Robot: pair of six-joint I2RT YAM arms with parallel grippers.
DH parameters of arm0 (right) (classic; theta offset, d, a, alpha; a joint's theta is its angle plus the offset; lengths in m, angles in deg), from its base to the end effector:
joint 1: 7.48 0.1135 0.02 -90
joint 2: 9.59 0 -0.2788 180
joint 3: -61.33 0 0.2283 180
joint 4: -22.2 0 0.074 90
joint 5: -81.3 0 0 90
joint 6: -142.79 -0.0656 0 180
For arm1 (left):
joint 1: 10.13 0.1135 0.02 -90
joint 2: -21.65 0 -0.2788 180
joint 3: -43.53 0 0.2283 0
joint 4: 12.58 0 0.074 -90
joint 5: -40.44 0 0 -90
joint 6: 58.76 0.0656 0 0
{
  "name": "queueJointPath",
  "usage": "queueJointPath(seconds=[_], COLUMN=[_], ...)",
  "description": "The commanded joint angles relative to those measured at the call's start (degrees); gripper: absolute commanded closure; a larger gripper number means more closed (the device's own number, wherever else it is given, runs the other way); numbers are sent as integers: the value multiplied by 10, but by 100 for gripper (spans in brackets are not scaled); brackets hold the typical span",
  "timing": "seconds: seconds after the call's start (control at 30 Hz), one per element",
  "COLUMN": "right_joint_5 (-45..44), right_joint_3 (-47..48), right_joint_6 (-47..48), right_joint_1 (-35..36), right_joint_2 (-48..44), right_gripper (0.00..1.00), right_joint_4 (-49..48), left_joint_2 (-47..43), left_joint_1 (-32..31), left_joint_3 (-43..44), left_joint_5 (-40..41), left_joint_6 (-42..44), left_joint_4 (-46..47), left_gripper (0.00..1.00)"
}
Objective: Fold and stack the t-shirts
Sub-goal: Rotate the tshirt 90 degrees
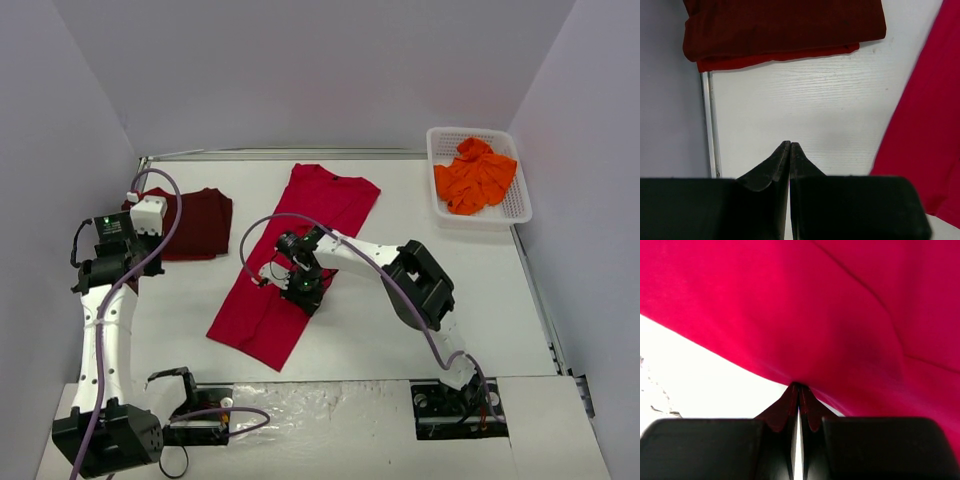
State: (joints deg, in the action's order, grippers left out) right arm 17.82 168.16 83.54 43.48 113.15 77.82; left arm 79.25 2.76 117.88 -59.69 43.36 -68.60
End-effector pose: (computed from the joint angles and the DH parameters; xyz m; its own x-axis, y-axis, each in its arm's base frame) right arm 0.2496 0.3543 0.1596 -0.1125 -0.8651 -0.4888 -0.9793 0.0133 0.2020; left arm 0.1941 0.0326 0.3270 -0.6215 0.0698 -0.7803 0.0446 0.9976 0.0537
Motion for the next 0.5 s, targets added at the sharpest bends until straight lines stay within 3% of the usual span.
queueJointPath(seconds=[0.0, 0.47], right_joint_5=[24, 34], right_joint_3=[20, 62], right_joint_6=[17, 31], right_joint_1=[19, 39], right_joint_2=[-12, -12], right_gripper=[100, 100], right_joint_4=[56, 77], left_joint_2=[-14, -14], left_joint_1=[7, 13], left_joint_3=[3, 1], left_joint_5=[-14, -25], left_joint_6=[0, 1], left_joint_4=[6, 7], left_gripper=[98, 98])
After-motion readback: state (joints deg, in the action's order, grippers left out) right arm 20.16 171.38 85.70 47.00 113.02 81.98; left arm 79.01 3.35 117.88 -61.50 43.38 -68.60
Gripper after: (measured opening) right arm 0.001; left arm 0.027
